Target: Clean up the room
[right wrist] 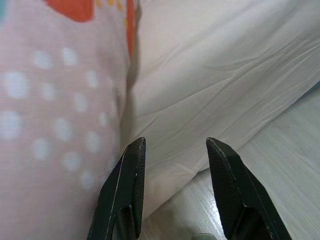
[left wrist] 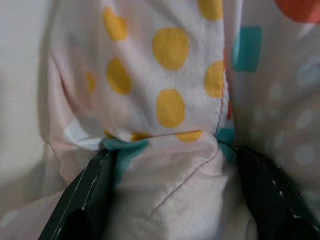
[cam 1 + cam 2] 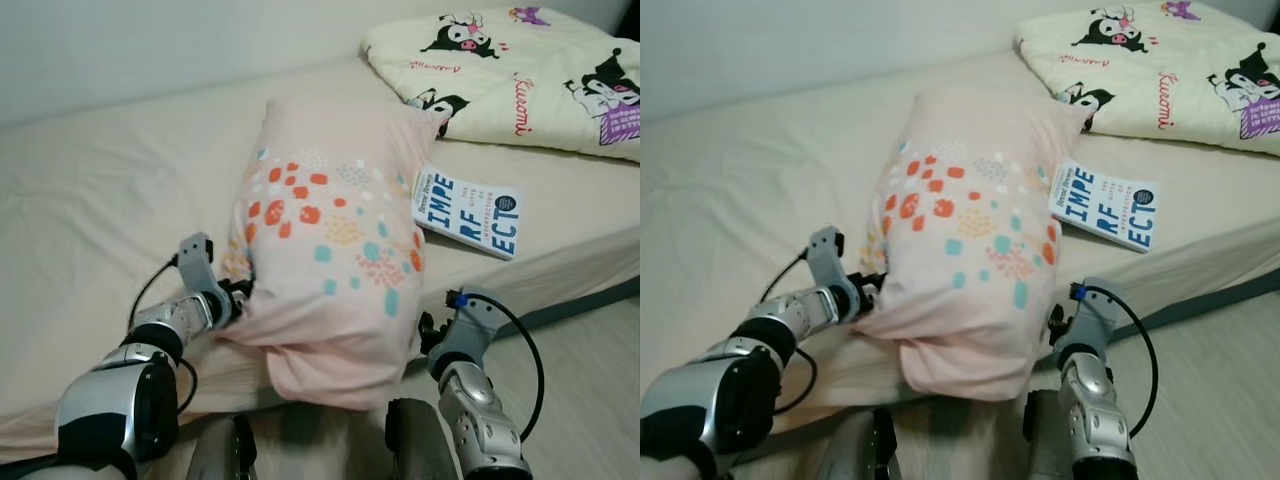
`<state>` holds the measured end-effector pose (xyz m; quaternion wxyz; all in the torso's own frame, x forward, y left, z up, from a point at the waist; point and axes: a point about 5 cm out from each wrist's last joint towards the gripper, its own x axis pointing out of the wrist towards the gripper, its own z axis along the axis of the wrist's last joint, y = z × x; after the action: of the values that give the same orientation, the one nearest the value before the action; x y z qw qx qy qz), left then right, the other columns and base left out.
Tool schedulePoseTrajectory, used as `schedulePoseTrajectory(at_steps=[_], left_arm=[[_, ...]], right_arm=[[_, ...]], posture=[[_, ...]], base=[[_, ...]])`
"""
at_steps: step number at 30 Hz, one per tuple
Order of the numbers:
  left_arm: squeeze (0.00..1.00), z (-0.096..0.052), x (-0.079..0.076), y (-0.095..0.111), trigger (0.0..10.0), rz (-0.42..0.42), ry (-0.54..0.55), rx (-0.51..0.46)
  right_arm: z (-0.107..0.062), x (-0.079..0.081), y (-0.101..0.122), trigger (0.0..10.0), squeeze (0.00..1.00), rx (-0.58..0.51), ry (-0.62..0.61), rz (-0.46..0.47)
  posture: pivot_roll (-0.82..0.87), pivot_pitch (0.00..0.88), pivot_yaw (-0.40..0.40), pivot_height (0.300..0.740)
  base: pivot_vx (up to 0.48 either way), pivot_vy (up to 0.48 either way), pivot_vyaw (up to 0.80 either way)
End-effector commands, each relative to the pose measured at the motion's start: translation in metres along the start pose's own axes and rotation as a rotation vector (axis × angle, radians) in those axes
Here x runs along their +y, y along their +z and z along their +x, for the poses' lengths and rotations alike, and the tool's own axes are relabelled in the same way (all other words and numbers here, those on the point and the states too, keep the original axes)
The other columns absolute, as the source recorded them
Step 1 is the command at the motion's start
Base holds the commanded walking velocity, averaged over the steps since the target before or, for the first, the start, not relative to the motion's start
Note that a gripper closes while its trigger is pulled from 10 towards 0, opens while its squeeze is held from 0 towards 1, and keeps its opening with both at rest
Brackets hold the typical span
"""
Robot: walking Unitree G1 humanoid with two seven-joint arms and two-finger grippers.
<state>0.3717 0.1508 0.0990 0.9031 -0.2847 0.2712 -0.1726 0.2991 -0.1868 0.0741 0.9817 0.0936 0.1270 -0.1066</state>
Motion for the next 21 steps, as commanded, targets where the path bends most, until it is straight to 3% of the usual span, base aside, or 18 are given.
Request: schedulePoseTrajectory(at_steps=[1,2,3,6,10,13,14,21], left_arm=[[0.00,0.003,-0.006,-0.022,9.7,-0.073,-0.113,0.076],[0.00,0.003,-0.006,-0.022,9.7,-0.073,-0.113,0.076],[0.00,0.002,-0.007,-0.022,0.0,-0.076,-0.146,0.079],[0.00,0.000,-0.006,-0.025,0.0,-0.063,-0.190,0.106],[0.00,-0.006,0.001,-0.032,0.0,0.023,-0.232,0.167],[0.00,-0.006,0.002,-0.032,0.0,0.027,-0.235,0.170],[0.00,-0.013,0.010,-0.034,0.0,0.052,-0.266,0.203],[0.00,-0.024,0.016,-0.034,0.0,0.035,-0.367,0.245]], right_arm=[[-0.002,0.002,-0.003,10.0,0.00,0.019,0.010,0.012],[-0.002,0.002,-0.003,10.0,0.00,0.019,0.010,0.012],[-0.001,0.002,-0.003,10.0,0.00,0.020,0.011,0.013],[0.001,0.002,-0.002,10.0,0.00,0.020,0.011,0.012],[0.007,0.001,0.004,10.0,0.00,0.018,0.006,0.009],[0.008,0.001,0.004,10.0,0.00,0.019,0.006,0.010],[0.013,0.000,0.006,10.0,0.00,0.029,0.004,-0.004],[0.017,0.002,0.009,10.0,0.00,0.034,0.016,-0.016]], posture=[[-0.12,0.230,0.079,0.573],[-0.12,0.230,0.079,0.573],[-0.12,0.228,0.079,0.573],[-0.12,0.227,0.078,0.573],[-0.11,0.226,0.076,0.573],[-0.11,0.226,0.076,0.573],[-0.10,0.226,0.063,0.573],[-0.09,0.223,0.051,0.573]], base=[[0.000,0.000,0.00],[0.000,0.000,0.00],[0.000,0.000,0.00],[0.000,0.000,0.00],[0.000,0.000,0.00],[0.000,0.000,0.00],[0.000,0.000,0.00],[0.000,0.000,0.00]])
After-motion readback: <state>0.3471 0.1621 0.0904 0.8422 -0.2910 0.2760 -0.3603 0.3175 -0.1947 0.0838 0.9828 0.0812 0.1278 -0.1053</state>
